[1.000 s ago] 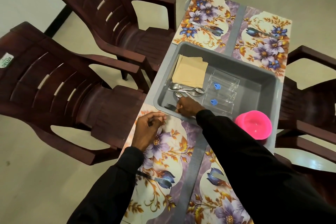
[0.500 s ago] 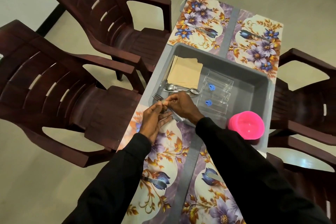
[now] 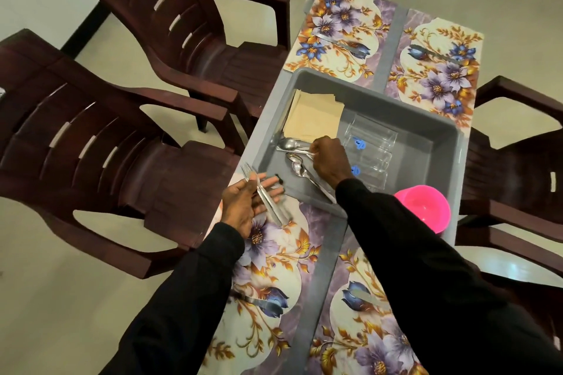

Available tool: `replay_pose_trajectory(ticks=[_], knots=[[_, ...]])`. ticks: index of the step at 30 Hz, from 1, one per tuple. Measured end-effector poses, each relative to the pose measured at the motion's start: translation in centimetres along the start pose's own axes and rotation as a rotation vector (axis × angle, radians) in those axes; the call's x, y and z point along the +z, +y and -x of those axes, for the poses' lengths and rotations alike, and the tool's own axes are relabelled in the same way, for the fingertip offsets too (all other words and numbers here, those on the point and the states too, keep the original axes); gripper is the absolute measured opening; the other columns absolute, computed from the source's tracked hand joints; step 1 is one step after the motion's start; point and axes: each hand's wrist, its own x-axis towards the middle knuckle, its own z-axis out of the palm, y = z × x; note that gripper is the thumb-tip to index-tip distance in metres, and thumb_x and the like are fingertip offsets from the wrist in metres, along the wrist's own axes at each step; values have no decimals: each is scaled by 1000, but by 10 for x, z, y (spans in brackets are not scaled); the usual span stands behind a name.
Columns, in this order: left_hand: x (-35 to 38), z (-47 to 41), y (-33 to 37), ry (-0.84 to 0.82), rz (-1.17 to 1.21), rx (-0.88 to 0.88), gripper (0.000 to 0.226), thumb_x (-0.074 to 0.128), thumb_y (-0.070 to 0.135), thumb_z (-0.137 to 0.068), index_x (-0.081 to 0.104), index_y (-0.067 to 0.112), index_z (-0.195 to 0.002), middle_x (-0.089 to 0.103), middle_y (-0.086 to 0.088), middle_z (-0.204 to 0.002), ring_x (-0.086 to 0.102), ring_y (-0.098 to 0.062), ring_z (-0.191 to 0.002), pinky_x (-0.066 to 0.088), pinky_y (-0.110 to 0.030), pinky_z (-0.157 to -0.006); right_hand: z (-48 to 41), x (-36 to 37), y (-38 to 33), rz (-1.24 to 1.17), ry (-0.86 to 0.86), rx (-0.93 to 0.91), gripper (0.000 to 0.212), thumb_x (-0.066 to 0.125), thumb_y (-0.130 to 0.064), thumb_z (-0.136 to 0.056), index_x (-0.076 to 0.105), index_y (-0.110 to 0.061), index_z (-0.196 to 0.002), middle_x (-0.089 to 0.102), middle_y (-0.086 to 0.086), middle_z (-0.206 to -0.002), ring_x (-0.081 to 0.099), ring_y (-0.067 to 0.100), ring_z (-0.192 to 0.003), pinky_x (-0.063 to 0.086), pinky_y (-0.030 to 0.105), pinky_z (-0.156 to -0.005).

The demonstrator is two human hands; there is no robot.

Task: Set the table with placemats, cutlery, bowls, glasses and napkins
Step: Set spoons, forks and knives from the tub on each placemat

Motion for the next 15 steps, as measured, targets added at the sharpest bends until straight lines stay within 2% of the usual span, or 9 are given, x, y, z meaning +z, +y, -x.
replay_pose_trajectory(ticks=[3,6,8,11,15], knots=[[-8,5,0,-2,-44,-21,31,57,12,-104,61,-10,-125,73,-24,-115,75,-38,-99,64,-45,-82,-11,12,12,186,-91,-56,18,54,3,-89,65,-7,-98,64,16,-102,62,35,-94,53,43,-78],[-14,9,-1,-20,-62,-40,29,55,3,-103,60,-9,-129,73,-24,-118,72,-40,-107,59,-47,-92,-11,18,8,259,-49,-99,11,58,0,-92,66,-3,-99,61,17,-106,59,35,-98,46,39,-74],[-18,11,-2,-26,-60,-44,29,54,2,-104,60,-8,-129,73,-24,-118,72,-40,-109,58,-49,-93,-8,25,6,291,-27,-85,10,63,-3,-92,65,-2,-102,59,18,-110,58,35,-102,46,40,-74],[-21,13,-3,-35,-55,-50,29,53,3,-104,60,-7,-130,73,-23,-117,72,-39,-109,59,-50,-92,-5,31,4,335,-17,-54,17,60,-5,-94,63,0,-111,58,20,-115,55,37,-109,50,43,-82],[-23,16,-3,-35,-50,-55,29,52,3,-104,61,-6,-130,74,-22,-118,72,-37,-110,58,-50,-94,-5,31,1,423,-92,-32,17,56,-7,-96,62,0,-111,58,22,-120,50,39,-118,50,47,-90]])
